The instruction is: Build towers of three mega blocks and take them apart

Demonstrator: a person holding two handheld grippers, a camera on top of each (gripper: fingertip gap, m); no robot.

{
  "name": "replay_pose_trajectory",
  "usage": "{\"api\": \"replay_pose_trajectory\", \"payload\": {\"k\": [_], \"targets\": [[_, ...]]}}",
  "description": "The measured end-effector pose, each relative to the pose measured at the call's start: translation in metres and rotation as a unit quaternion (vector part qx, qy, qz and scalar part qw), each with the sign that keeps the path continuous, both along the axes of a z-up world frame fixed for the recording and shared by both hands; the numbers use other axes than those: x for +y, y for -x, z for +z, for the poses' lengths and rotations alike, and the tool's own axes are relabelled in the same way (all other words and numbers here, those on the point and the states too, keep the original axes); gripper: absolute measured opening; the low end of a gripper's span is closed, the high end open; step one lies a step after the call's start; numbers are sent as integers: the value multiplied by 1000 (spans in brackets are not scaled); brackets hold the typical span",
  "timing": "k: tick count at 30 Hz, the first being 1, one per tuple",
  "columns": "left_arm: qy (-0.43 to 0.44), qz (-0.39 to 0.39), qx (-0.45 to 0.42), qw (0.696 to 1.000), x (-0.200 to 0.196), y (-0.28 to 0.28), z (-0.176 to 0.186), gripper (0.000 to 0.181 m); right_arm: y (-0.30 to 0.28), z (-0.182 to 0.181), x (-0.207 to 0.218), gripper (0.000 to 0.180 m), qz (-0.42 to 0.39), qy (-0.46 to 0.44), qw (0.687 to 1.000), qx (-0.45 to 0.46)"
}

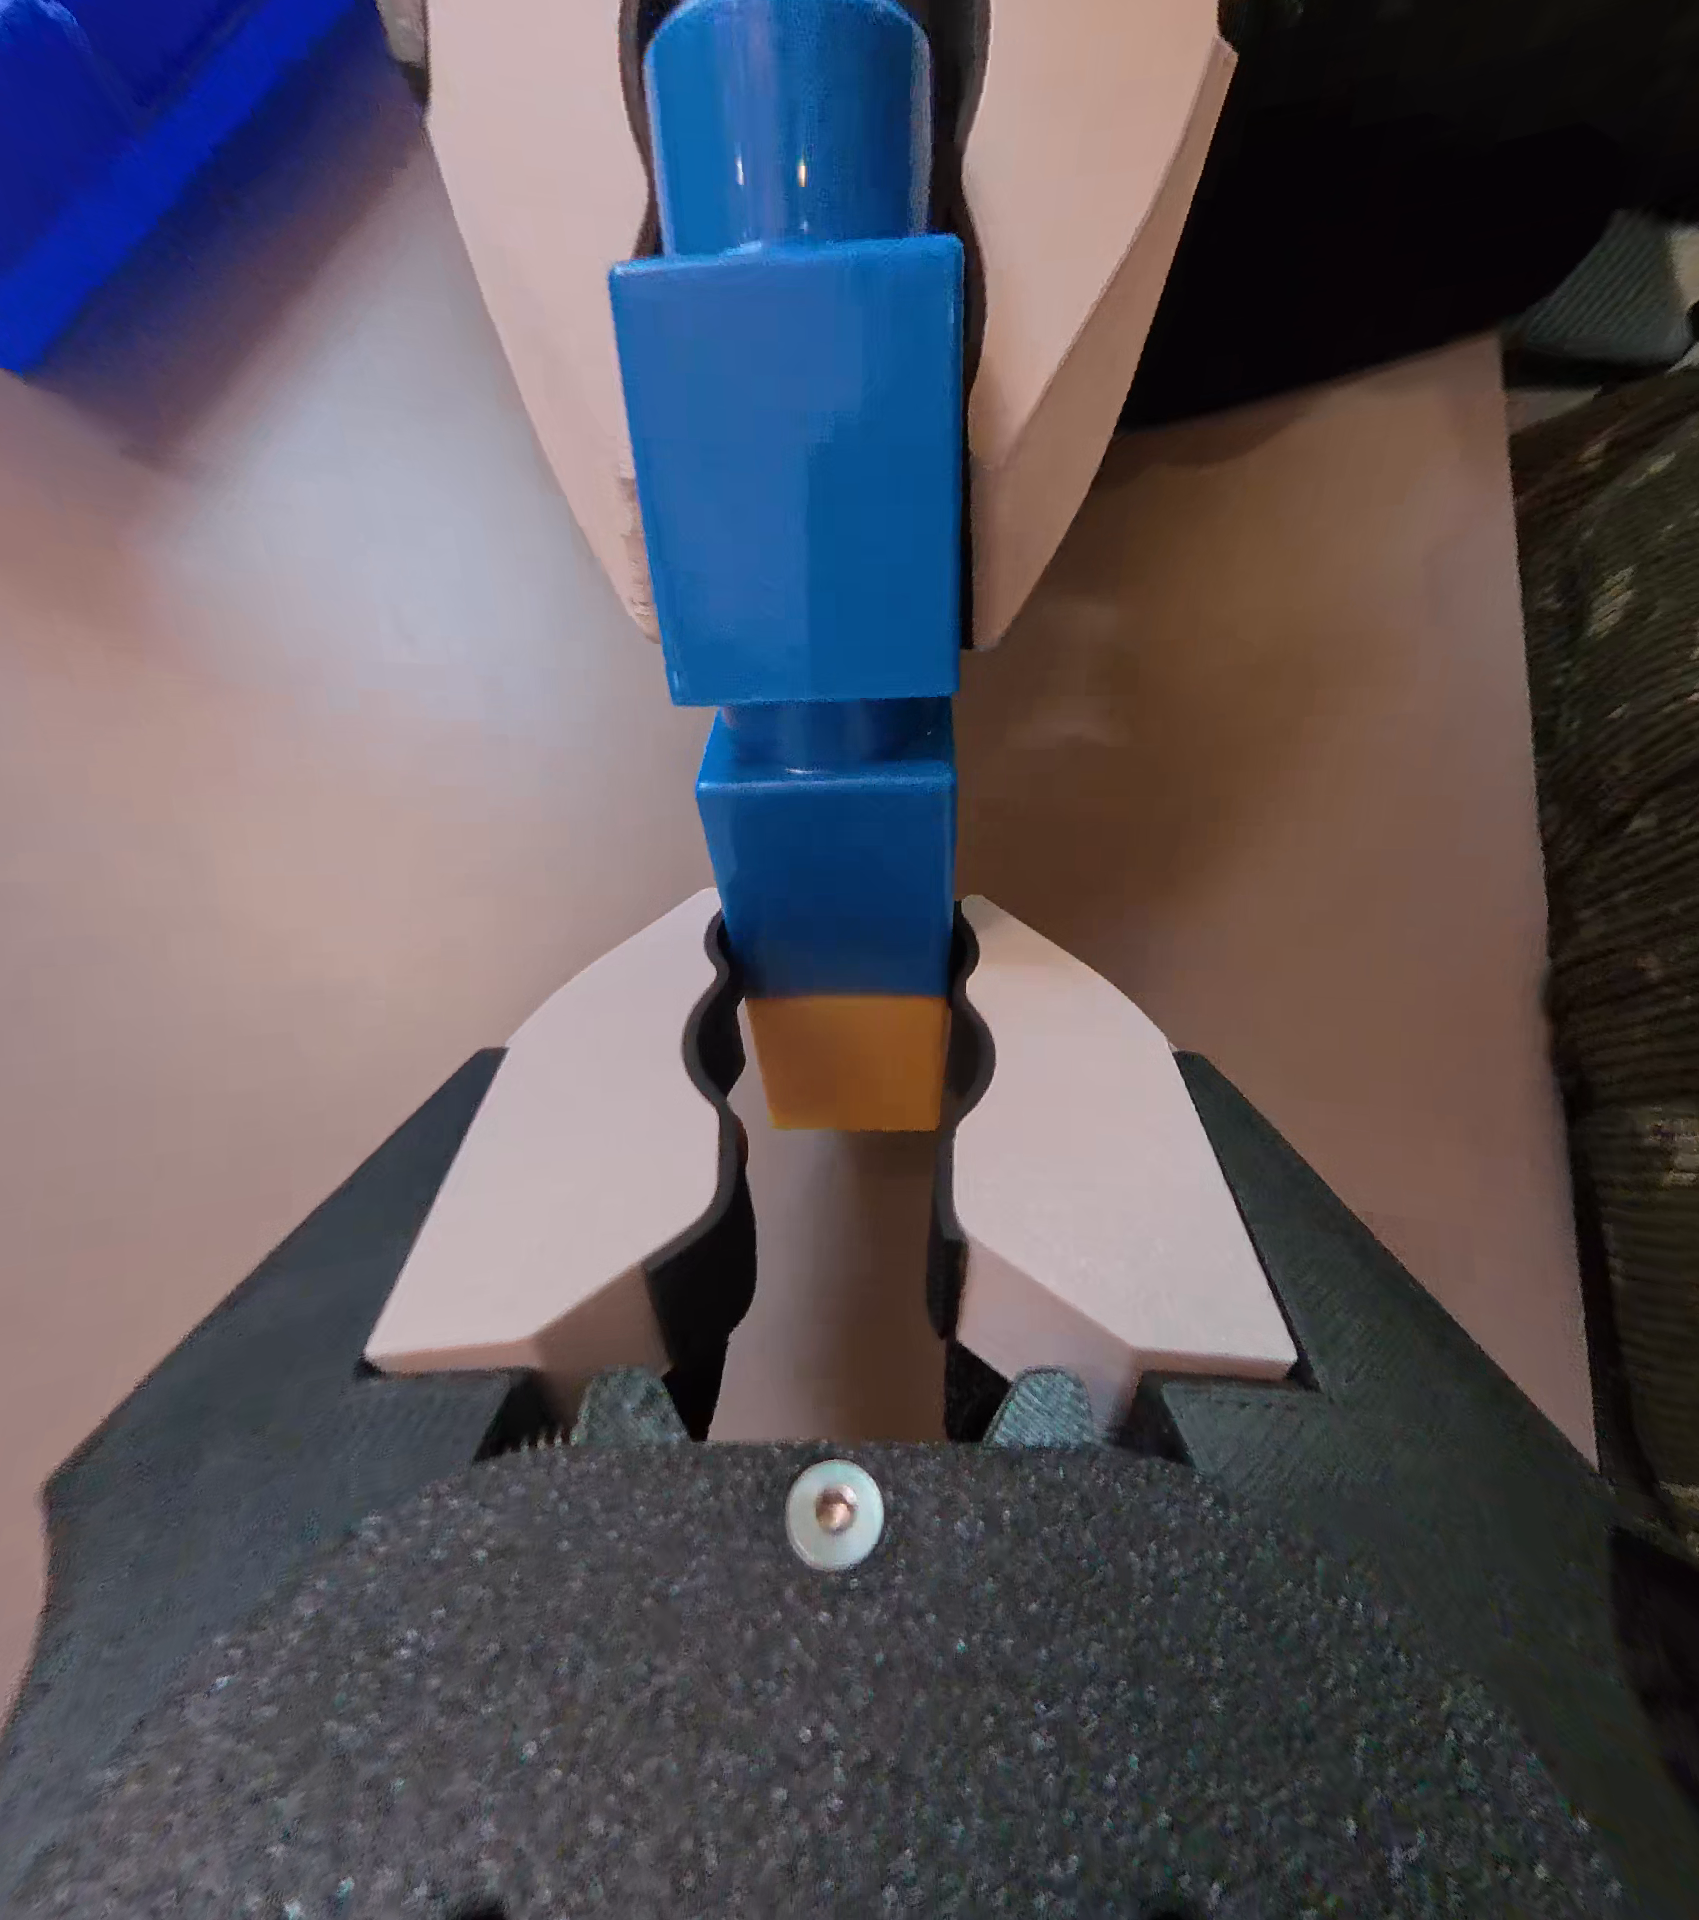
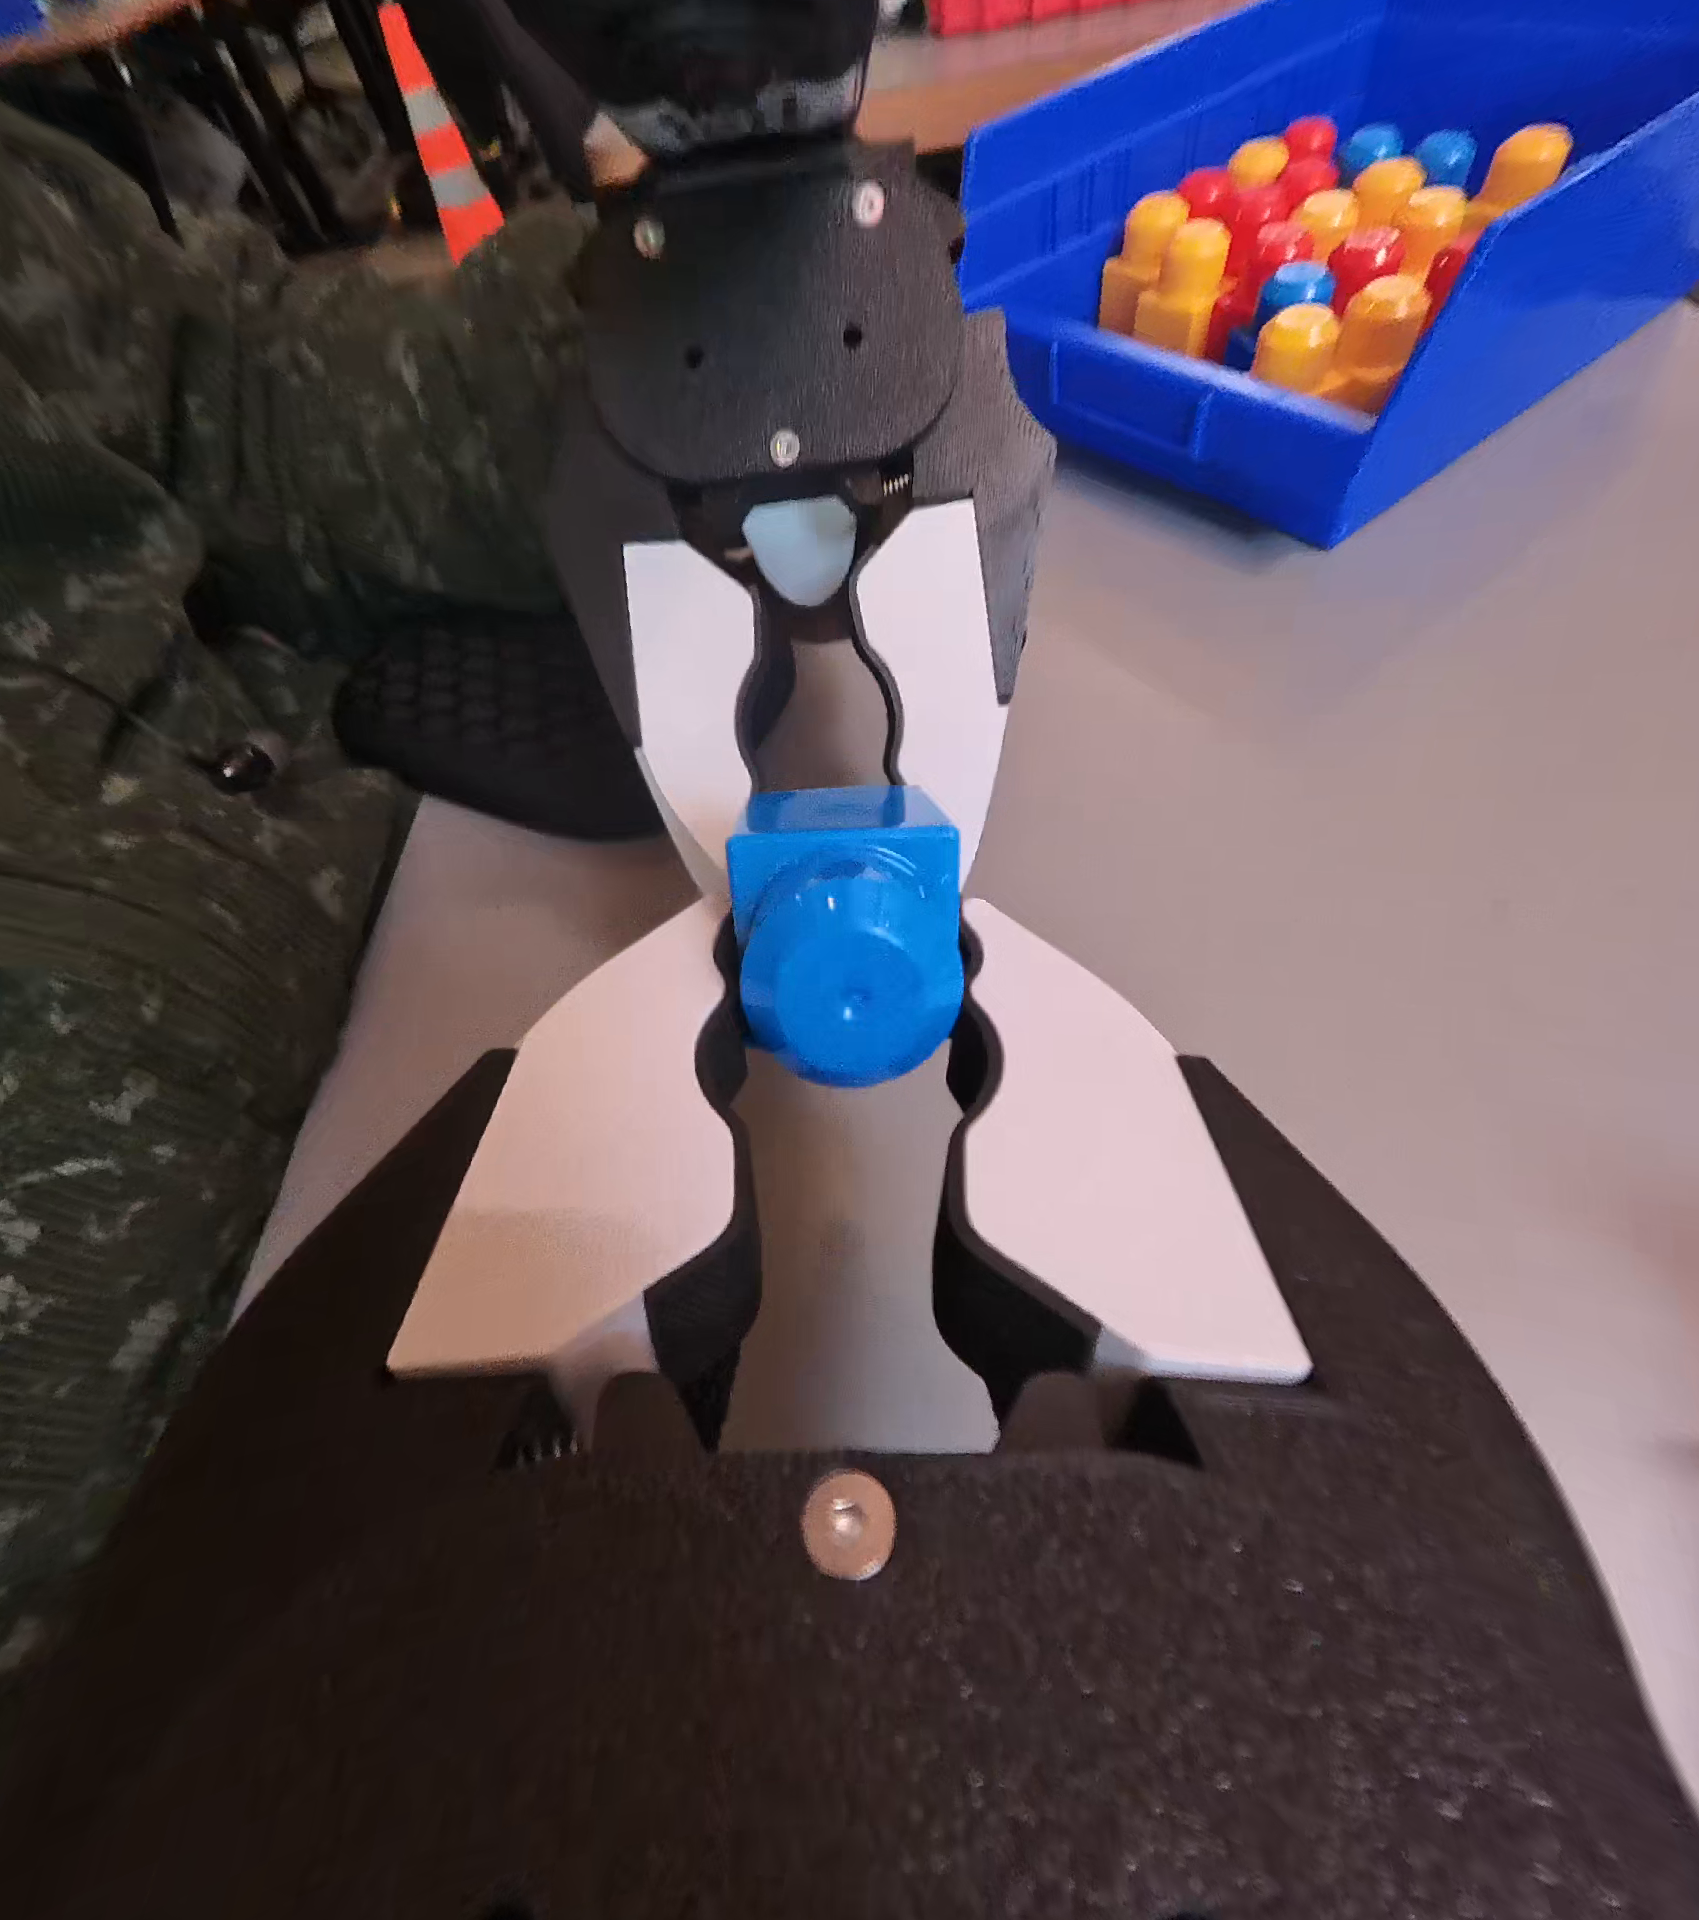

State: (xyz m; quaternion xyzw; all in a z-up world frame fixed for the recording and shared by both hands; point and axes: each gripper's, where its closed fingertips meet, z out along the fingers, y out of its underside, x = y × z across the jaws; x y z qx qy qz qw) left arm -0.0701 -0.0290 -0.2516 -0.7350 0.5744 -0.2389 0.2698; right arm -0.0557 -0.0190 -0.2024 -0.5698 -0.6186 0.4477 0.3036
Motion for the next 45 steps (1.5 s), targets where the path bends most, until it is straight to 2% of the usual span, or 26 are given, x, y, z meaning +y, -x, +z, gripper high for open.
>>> {"api": "replay_pose_trajectory", "payload": {"k": [6, 11, 16, 20, 23, 26, 28, 30, 35, 39, 45], "targets": [[-38, -12, 98, 994, -4, 14, -6, 36, 1, -20, -8, 36, 19, -56, 996, -68], [-46, -26, 137, 989, -9, 16, -15, 36, 1, -28, -15, 35, 30, -75, 991, -109], [-41, -24, 113, 993, -7, 14, -15, 36, 0, -27, -13, 35, 20, -80, 990, -118], [-13, -15, 53, 998, -4, 10, -10, 36, 3, -15, -6, 36, 0, -77, 994, -74], [-7, -5, 22, 1000, 0, 8, -5, 36, 3, -3, -3, 48, -14, -66, 997, -39], [4, 0, 4, 1000, 1, 9, -5, 36, 4, 15, 3, 51, -30, -49, 998, 15], [10, 0, -7, 1000, 0, 7, -3, 36, 3, 20, 7, 49, -43, -54, 997, 31], [12, -1, 2, 1000, -1, 6, -4, 36, 5, 21, 5, 35, -38, -58, 997, 38], [2, 0, 64, 998, -4, 9, -13, 36, 3, 5, -1, 34, -22, -98, 993, -56], [-16, -6, 89, 996, -6, 7, -13, 36, 4, 6, -6, 34, -5, -114, 988, -105], [-11, -13, 71, 997, -8, 4, -12, 36, 6, 8, -8, 34, 9, -98, 992, -83]]}}
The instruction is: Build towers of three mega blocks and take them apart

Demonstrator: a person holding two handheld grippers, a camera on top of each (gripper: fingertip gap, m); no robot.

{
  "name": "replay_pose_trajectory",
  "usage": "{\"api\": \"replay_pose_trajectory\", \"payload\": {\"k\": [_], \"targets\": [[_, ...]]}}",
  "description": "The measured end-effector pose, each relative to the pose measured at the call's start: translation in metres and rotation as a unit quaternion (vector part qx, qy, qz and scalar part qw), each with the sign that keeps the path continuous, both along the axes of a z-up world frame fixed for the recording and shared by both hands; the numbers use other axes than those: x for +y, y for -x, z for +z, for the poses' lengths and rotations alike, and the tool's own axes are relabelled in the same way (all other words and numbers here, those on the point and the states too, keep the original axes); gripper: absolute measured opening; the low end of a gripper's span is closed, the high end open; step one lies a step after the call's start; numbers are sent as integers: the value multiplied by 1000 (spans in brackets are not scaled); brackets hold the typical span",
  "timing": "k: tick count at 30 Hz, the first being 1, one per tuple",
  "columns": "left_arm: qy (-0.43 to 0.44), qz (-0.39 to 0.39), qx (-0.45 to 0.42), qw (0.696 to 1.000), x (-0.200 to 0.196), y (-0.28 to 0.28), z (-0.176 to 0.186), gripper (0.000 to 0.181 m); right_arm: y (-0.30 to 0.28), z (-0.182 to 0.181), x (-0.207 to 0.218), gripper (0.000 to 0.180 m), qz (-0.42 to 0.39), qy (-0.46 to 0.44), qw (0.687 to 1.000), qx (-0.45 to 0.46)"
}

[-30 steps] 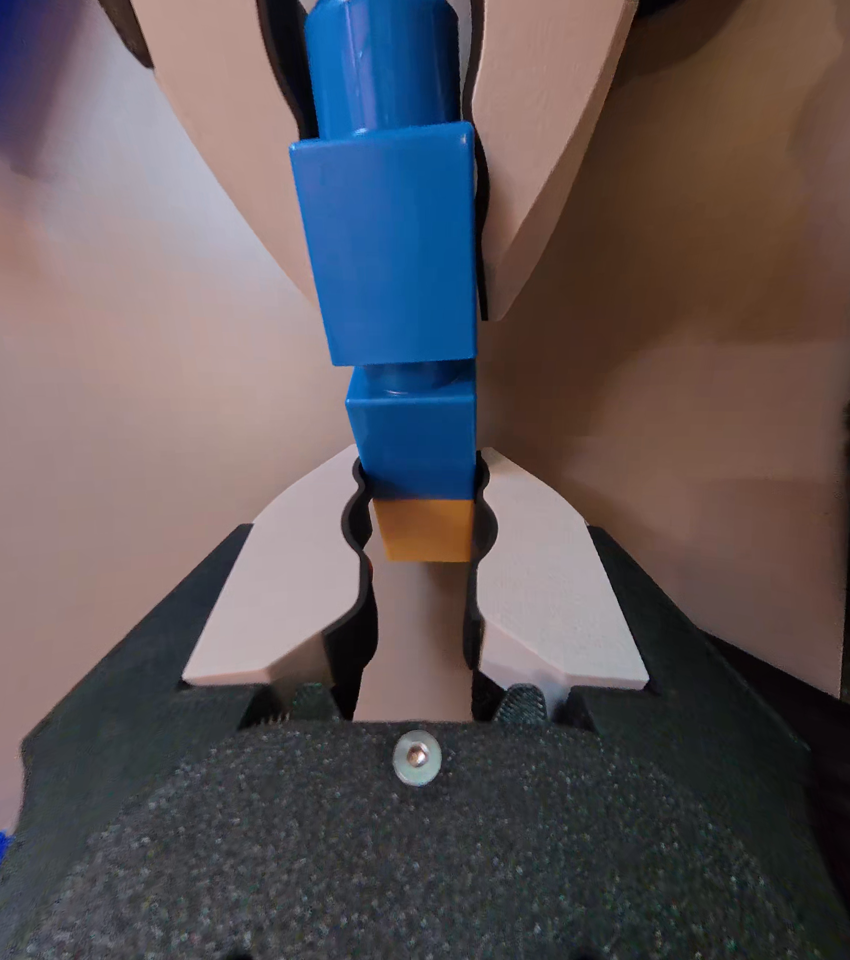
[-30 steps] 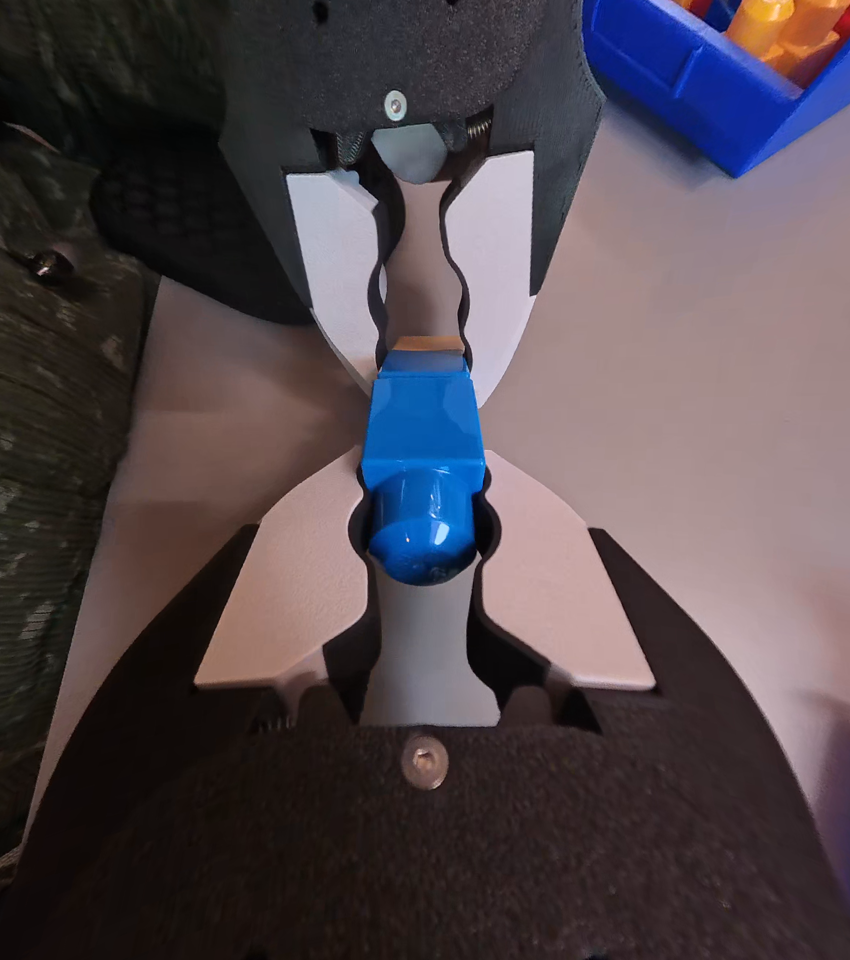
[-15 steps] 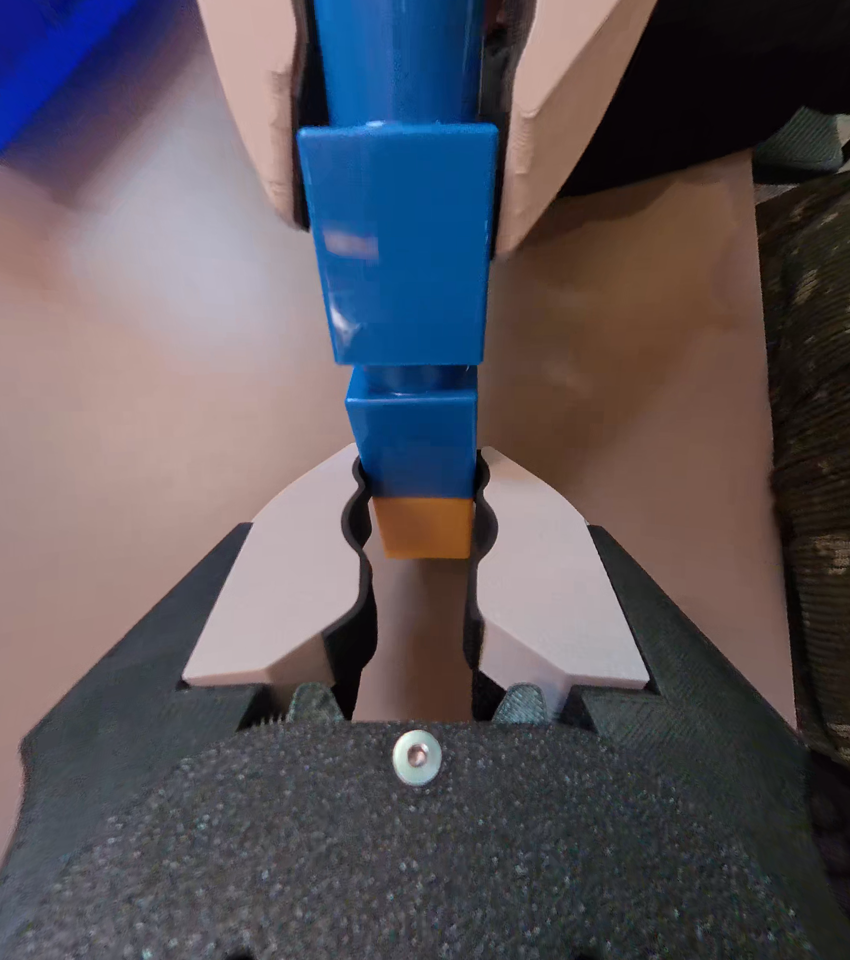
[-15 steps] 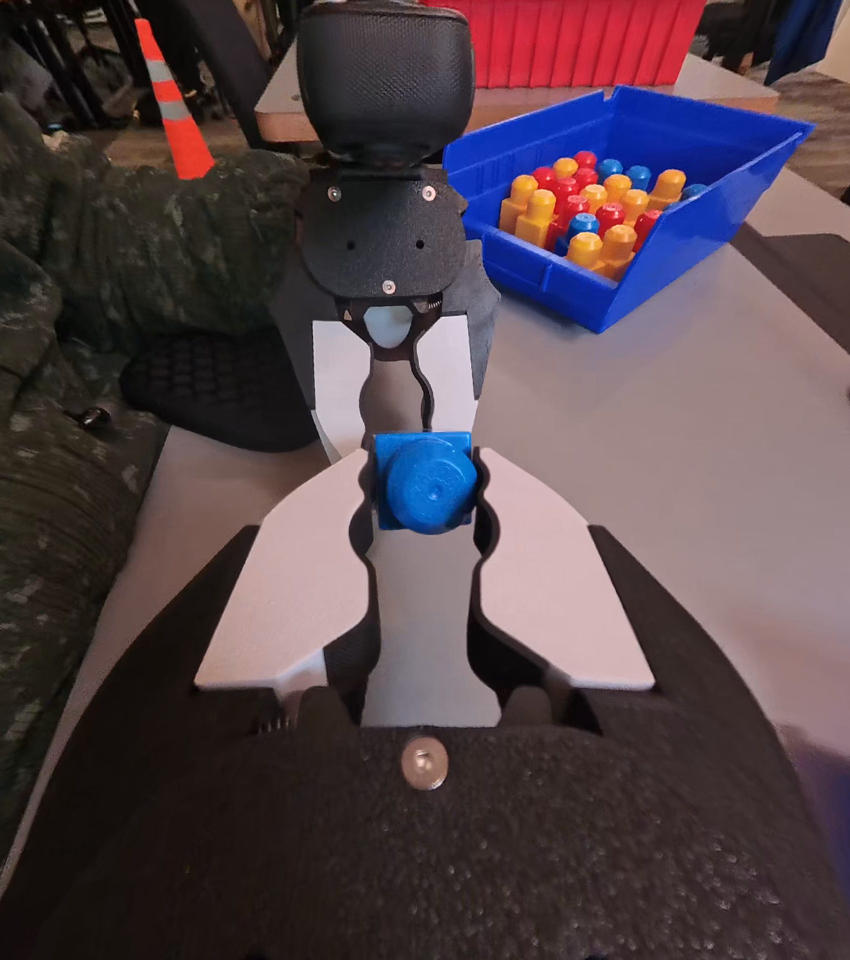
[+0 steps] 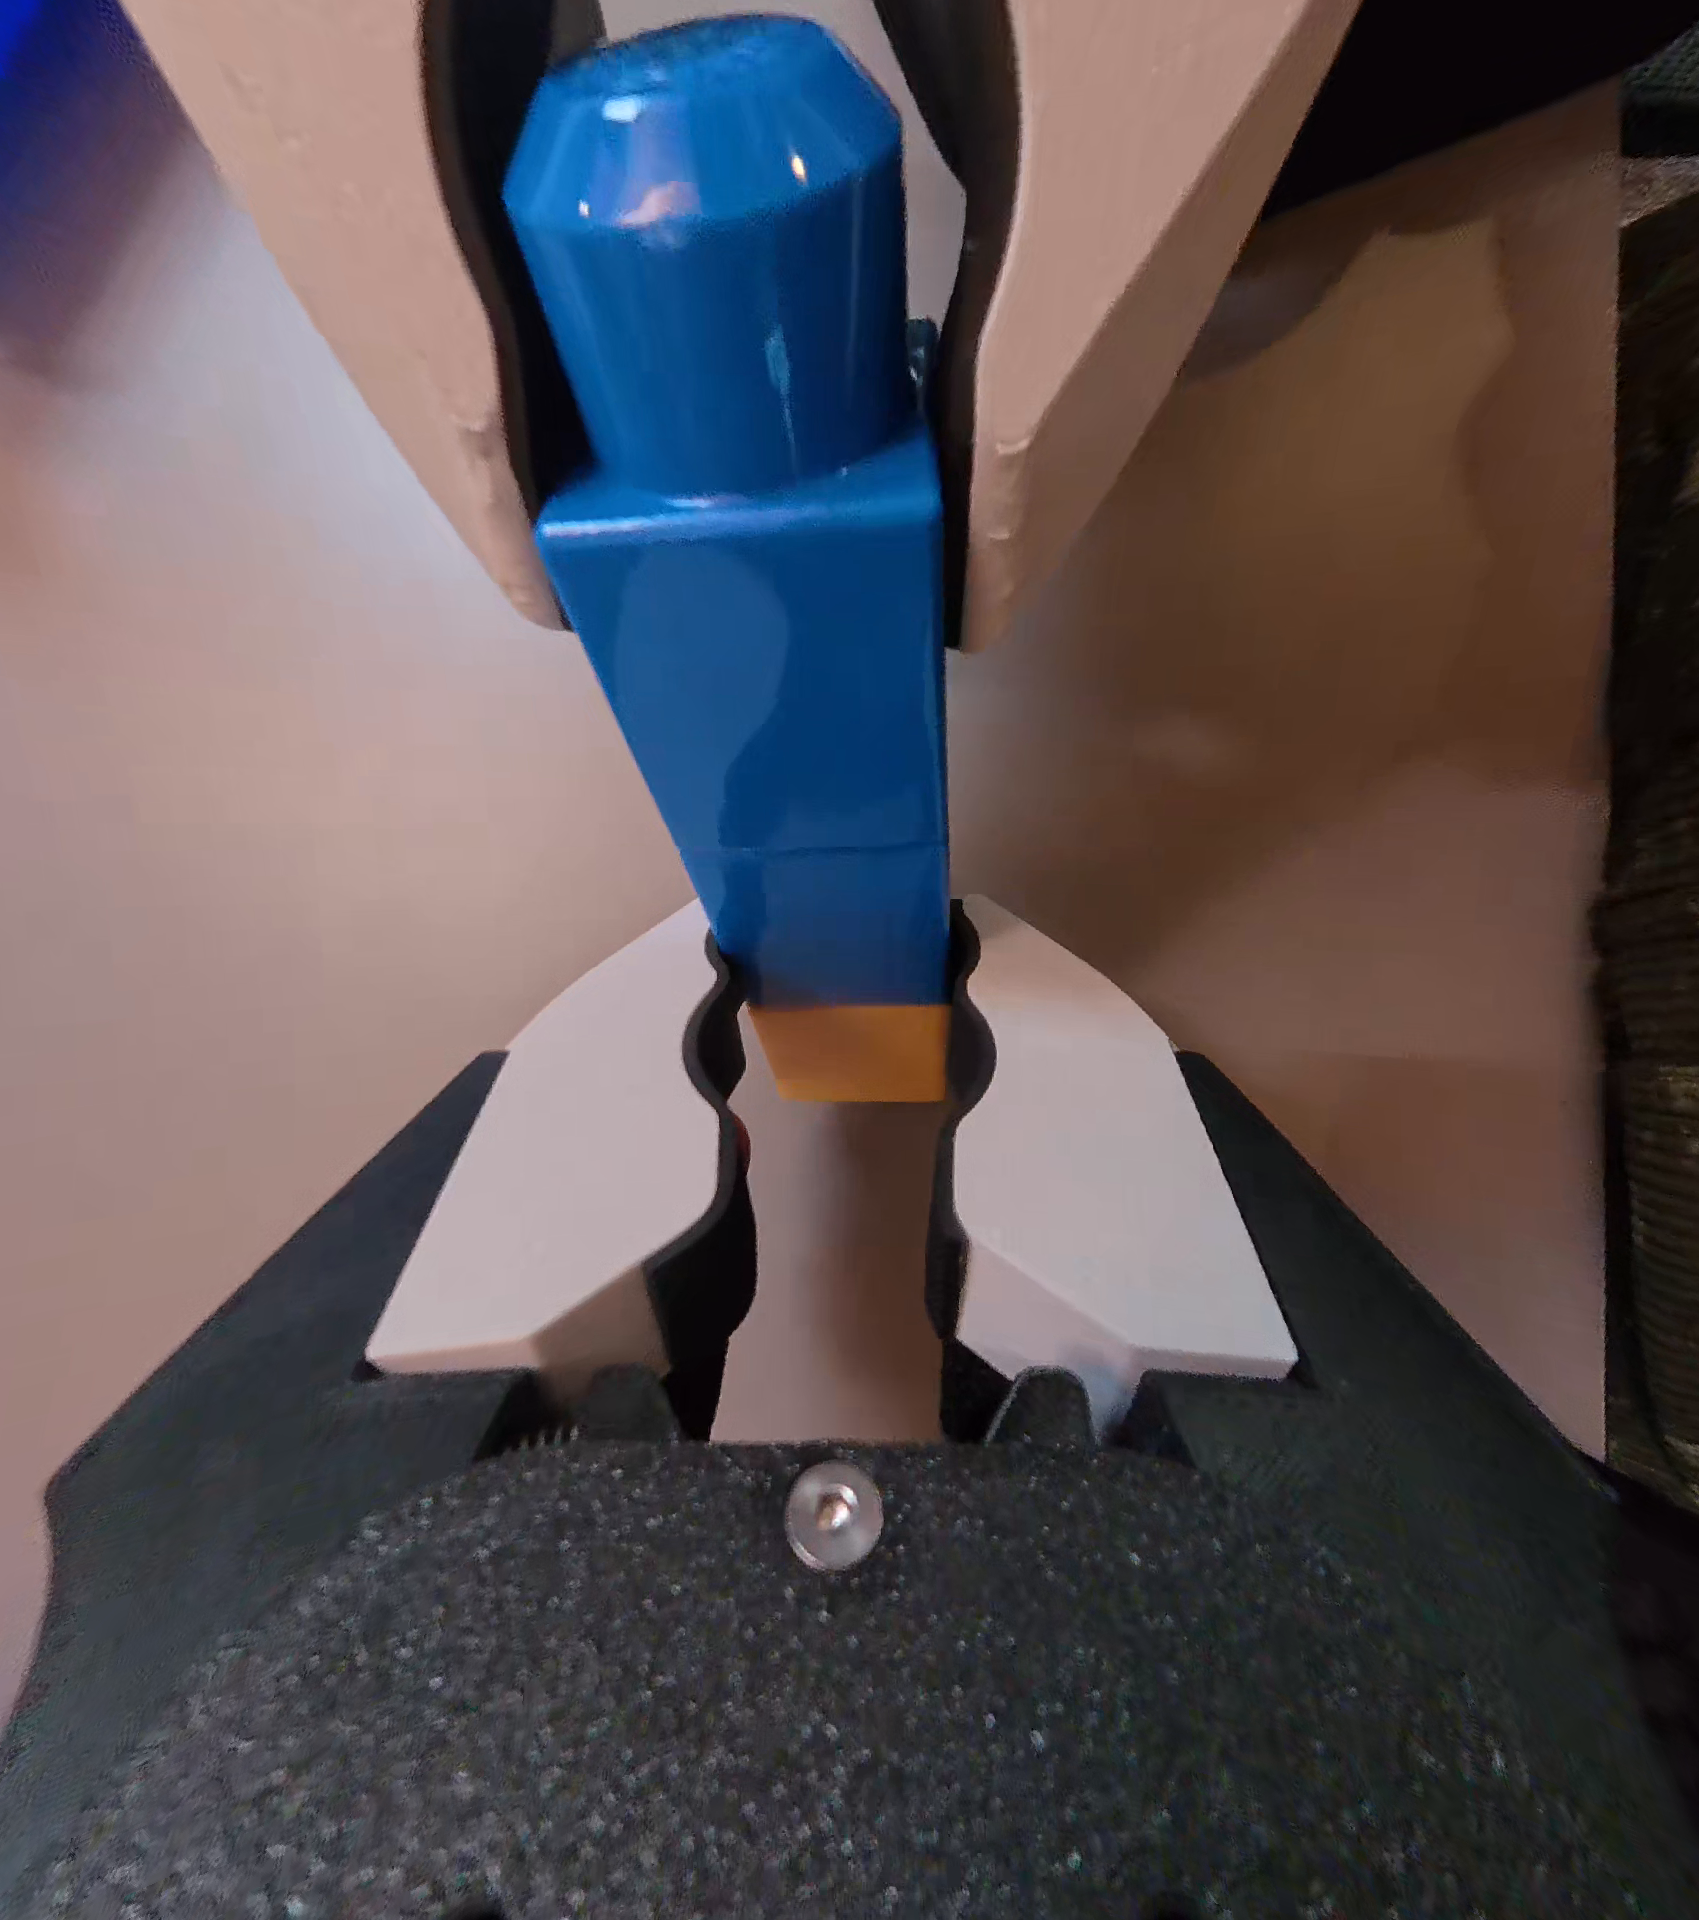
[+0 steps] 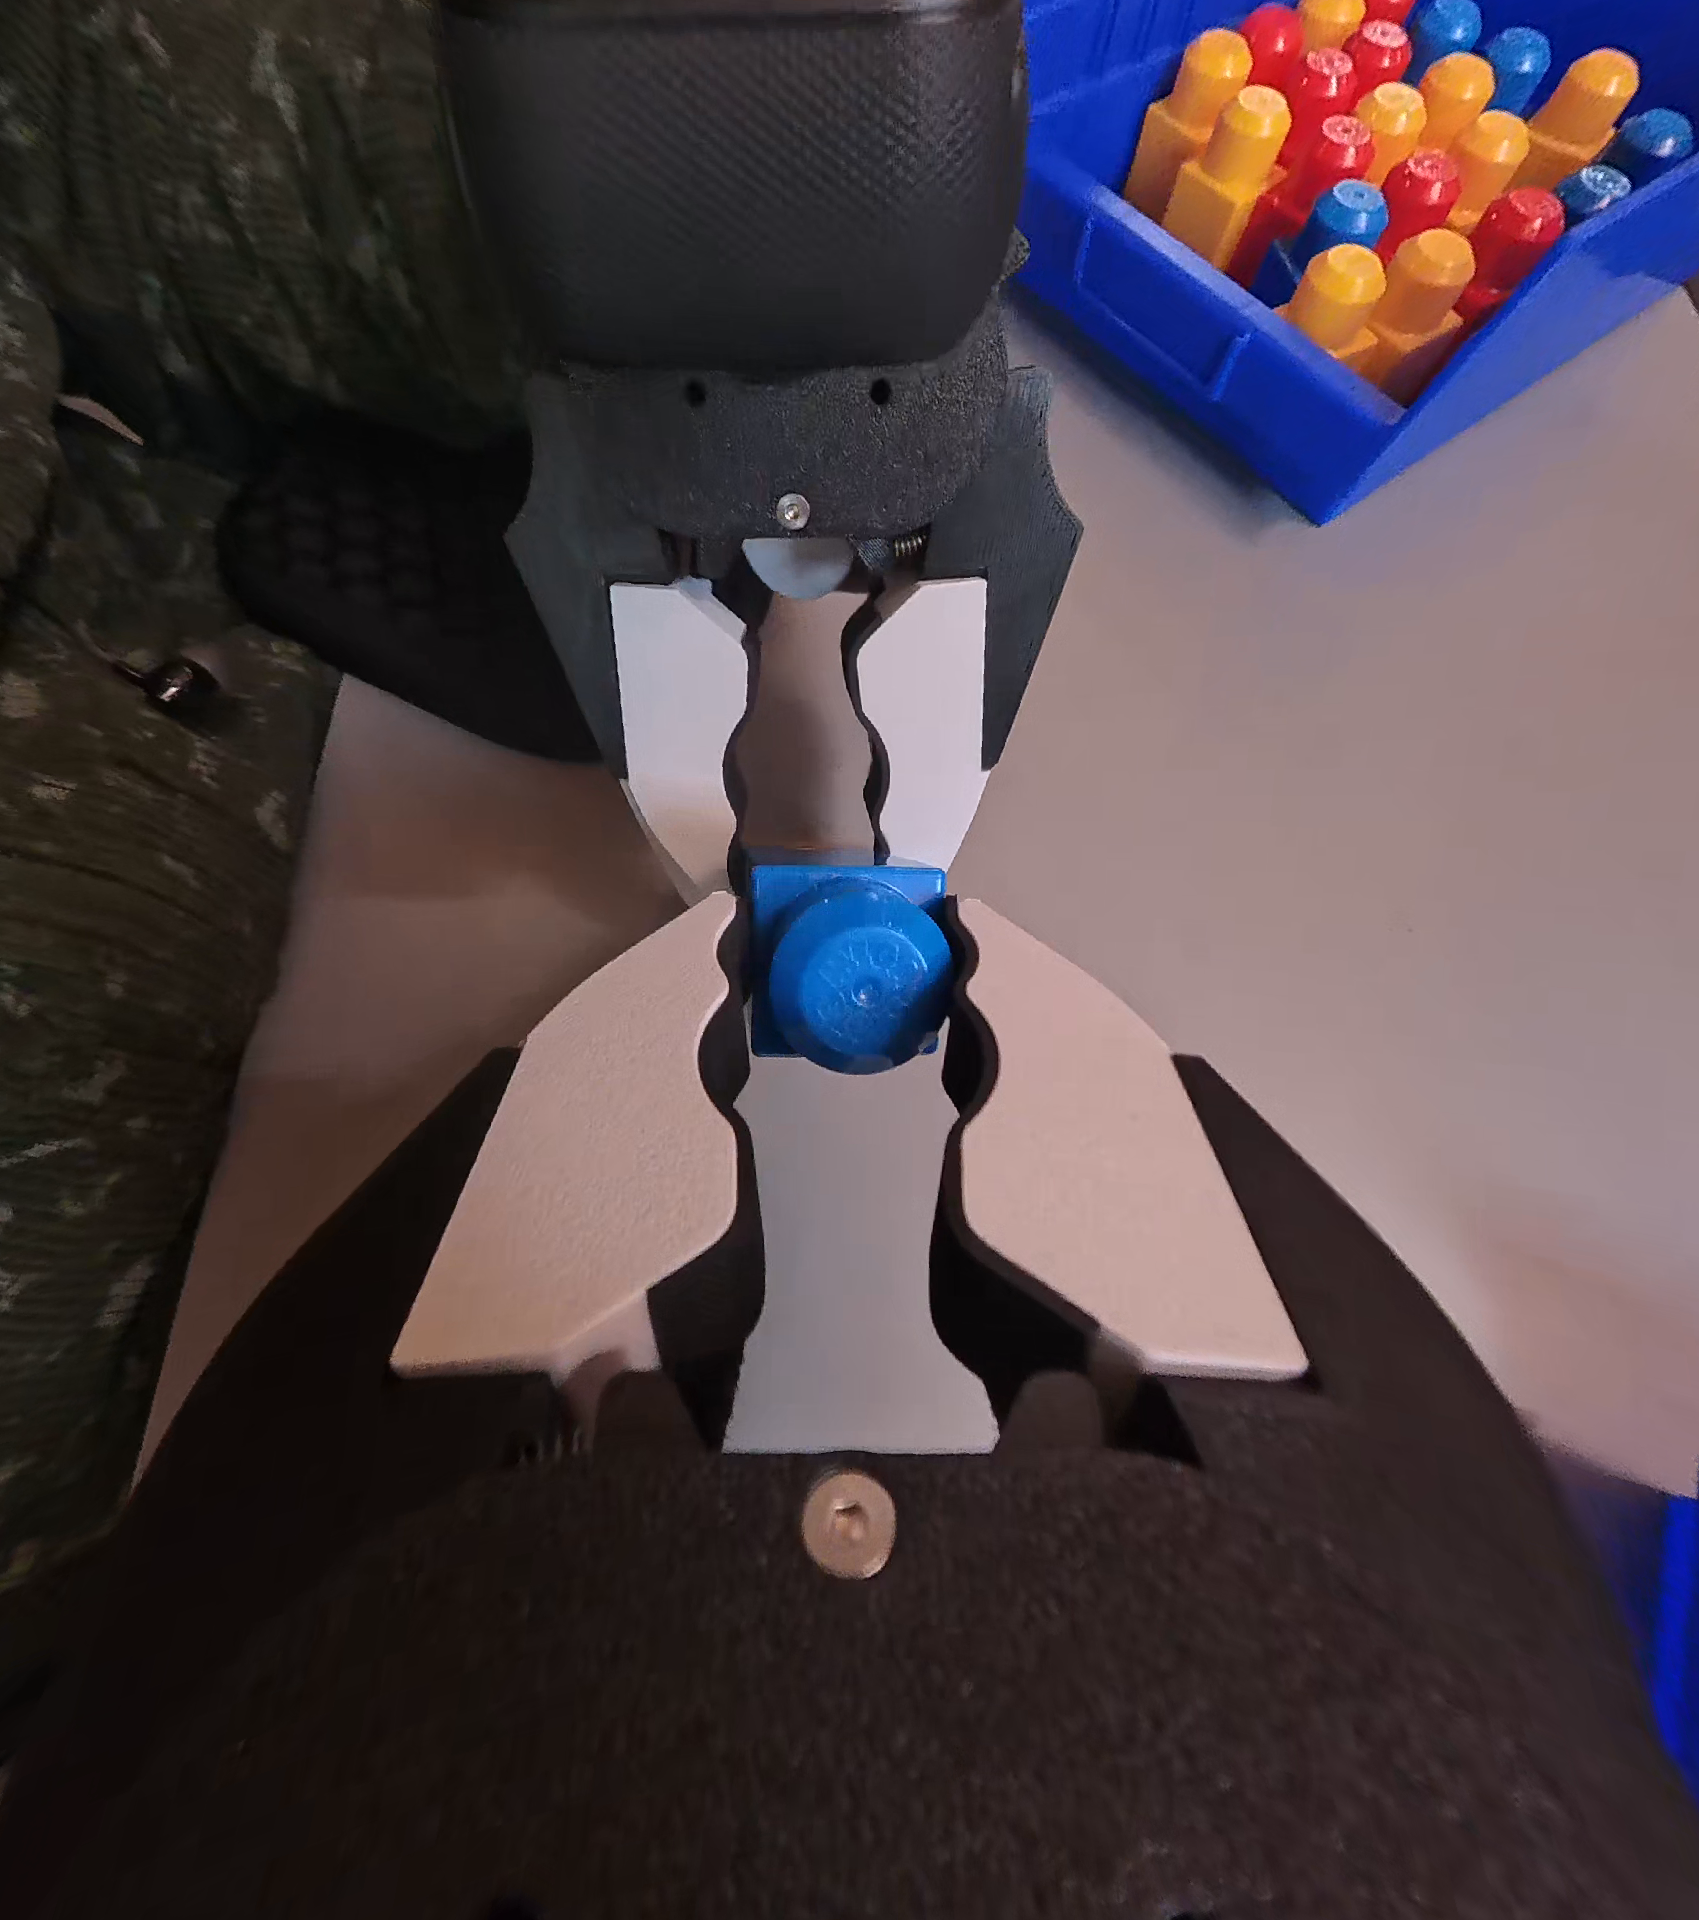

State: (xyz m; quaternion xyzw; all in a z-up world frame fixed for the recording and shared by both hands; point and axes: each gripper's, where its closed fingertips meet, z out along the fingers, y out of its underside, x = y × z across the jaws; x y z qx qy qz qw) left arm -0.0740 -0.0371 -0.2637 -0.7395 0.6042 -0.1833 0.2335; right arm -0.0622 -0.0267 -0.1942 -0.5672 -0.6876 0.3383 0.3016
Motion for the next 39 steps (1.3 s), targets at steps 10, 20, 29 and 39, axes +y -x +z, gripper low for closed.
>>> {"api": "replay_pose_trajectory", "payload": {"k": [10, 20, 29, 39], "targets": [[4, 5, -22, 1000, 3, -3, 1, 36, 1, 3, 2, 35, -13, 9, 1000, 24], [-1, 18, -79, 997, 10, 0, 17, 36, -4, 39, 10, 38, -28, 25, 993, 108], [-26, 14, -110, 993, 11, -7, 25, 37, -10, 45, 10, 28, -20, 13, 996, 83], [-193, 187, -406, 873, 73, 36, 139, 0, -131, 153, 202, 28, -257, -128, 957, -35]]}}
